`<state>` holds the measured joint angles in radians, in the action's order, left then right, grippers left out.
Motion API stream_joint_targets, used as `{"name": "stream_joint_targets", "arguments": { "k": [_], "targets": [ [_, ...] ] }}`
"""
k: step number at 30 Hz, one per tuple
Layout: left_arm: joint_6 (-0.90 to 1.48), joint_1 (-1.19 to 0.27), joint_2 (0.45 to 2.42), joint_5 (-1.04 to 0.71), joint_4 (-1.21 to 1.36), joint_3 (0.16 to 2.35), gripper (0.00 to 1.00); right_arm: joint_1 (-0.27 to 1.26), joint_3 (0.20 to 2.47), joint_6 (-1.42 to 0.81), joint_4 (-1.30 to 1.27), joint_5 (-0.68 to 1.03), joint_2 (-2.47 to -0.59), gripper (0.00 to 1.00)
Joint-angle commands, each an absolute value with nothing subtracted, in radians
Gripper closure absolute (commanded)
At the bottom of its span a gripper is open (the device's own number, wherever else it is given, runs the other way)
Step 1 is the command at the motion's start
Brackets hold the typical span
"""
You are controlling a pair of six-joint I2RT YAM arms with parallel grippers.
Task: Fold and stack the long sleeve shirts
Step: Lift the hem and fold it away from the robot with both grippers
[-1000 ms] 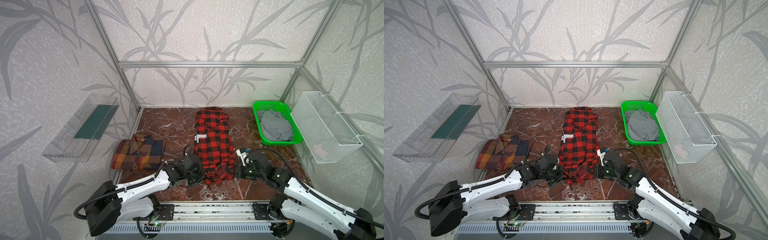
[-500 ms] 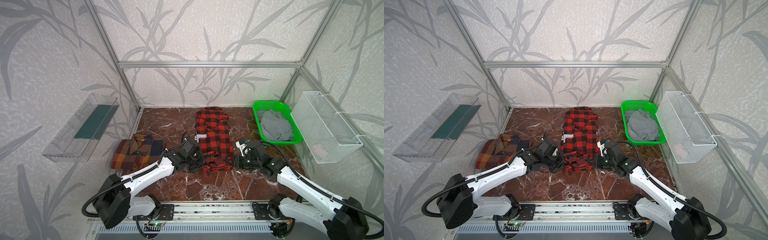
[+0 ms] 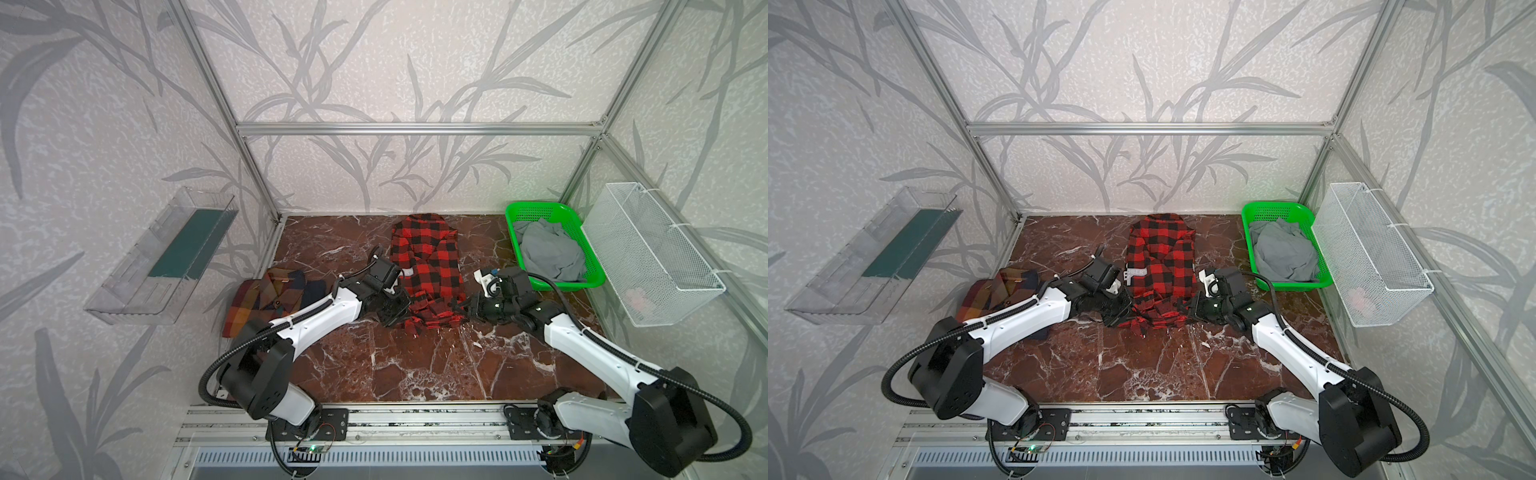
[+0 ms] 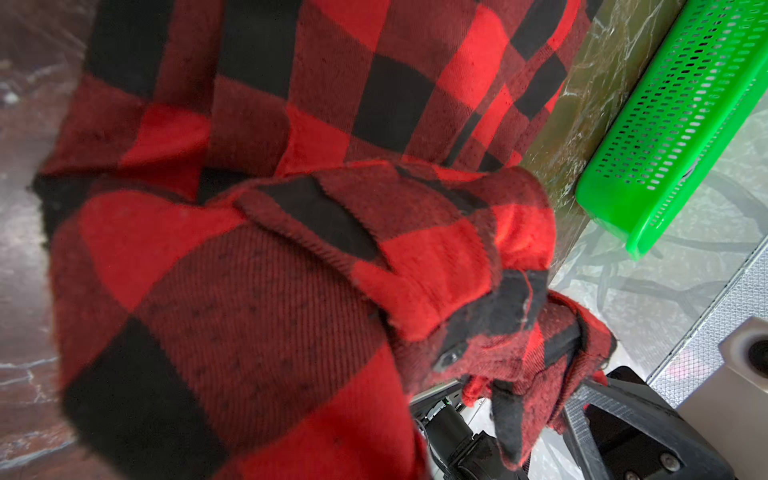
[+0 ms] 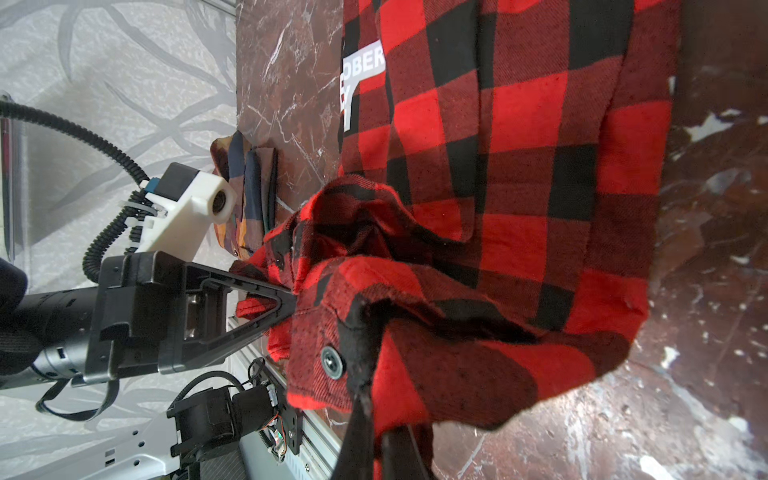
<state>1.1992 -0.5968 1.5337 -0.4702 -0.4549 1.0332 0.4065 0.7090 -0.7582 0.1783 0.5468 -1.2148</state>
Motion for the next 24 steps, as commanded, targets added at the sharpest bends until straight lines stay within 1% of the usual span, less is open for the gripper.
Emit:
{"name": "stream_joint_targets", "arguments": {
  "k": [1, 7, 16, 24],
  "targets": [
    [1.151, -0.575, 1.578, -0.482, -0.516, 1.101, 1.0, 0.384, 0.757, -0.739, 0.127, 0.585, -1.253, 1.0],
    [1.119, -0.555, 1.678, -0.509, -0.548, 1.195, 1.0, 0.357, 0.791, -0.743, 0.081, 0.614, -1.348, 1.0],
    [1.085, -0.526, 1.762, -0.516, -0.594, 1.268, 1.0, 0.318, 0.818, -0.746, 0.033, 0.646, -1.472, 1.0],
    [1.042, -0.501, 1.802, -0.497, -0.655, 1.343, 1.0, 0.298, 0.833, -0.741, 0.025, 0.625, -1.515, 1.0]
  ]
}}
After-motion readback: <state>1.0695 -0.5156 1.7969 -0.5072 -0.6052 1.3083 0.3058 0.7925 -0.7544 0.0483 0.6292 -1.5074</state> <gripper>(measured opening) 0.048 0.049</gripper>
